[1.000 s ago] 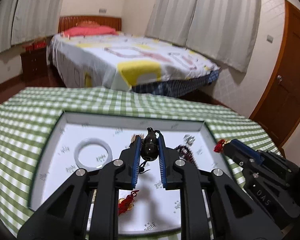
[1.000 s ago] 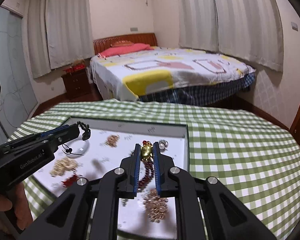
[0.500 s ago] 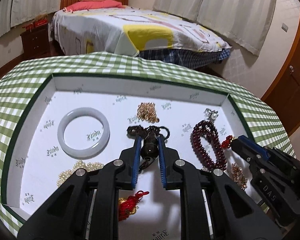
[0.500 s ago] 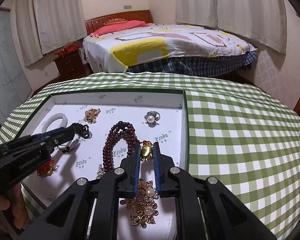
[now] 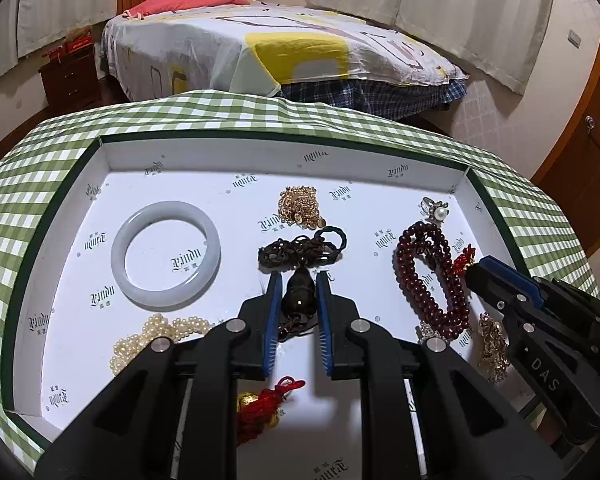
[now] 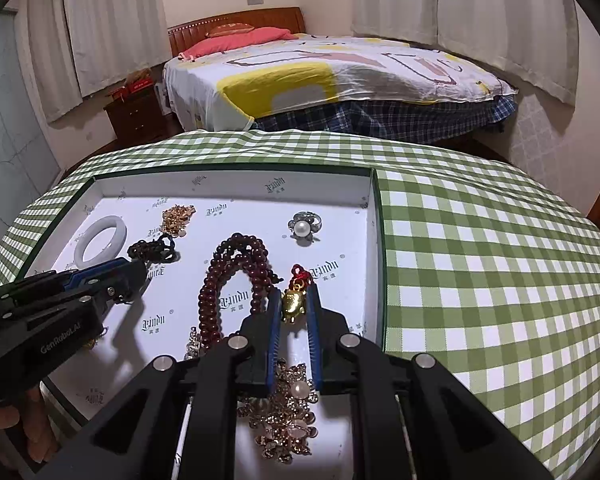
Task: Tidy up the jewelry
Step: 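Lower the black pendant and gold pendant into the box and open both tools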
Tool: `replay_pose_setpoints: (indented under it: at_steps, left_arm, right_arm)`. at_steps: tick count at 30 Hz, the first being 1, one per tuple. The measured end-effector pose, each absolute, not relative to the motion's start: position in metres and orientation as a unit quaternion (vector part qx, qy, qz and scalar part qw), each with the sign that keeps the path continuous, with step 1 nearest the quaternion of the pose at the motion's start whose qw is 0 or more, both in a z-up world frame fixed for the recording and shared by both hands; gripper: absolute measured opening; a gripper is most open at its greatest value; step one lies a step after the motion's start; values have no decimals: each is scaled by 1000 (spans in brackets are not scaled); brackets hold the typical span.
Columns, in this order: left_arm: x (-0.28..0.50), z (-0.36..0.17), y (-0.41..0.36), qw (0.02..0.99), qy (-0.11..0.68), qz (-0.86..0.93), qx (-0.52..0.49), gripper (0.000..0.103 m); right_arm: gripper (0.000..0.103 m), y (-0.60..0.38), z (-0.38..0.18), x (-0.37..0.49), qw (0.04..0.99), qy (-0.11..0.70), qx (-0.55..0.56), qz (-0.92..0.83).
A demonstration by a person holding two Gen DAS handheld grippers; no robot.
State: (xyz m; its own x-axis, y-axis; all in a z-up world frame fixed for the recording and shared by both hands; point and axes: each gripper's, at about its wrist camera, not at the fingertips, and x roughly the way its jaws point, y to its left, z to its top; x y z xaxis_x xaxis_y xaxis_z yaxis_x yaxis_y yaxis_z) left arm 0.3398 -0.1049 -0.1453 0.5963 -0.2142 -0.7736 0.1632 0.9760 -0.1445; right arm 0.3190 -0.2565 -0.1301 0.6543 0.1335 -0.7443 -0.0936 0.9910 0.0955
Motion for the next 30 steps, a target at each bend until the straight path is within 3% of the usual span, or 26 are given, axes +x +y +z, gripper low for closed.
replay_pose_setpoints:
  at_steps: [7,12,15,23,30]
  left_arm:
    - [340,-144,-106,893,438,-104,-24,20]
    - [337,-141,-106,896,431,-102,-21,36]
    - [334,-140,-106,900,425,-99,-9,41]
    - [327,-133,-104,908,408,-90,10,67]
    - [325,-127,-96,912,402,-79,12,81]
  right_arm:
    - [13,-256,-130,319,909,412,24,63]
    - [15,-254,-130,319,908,412,25,64]
    - [24,-254,-130,318,910,409,25,64]
    - [37,-250,-128,317,911,407,25,68]
    - [50,-243,-124,314,914,400,18,68]
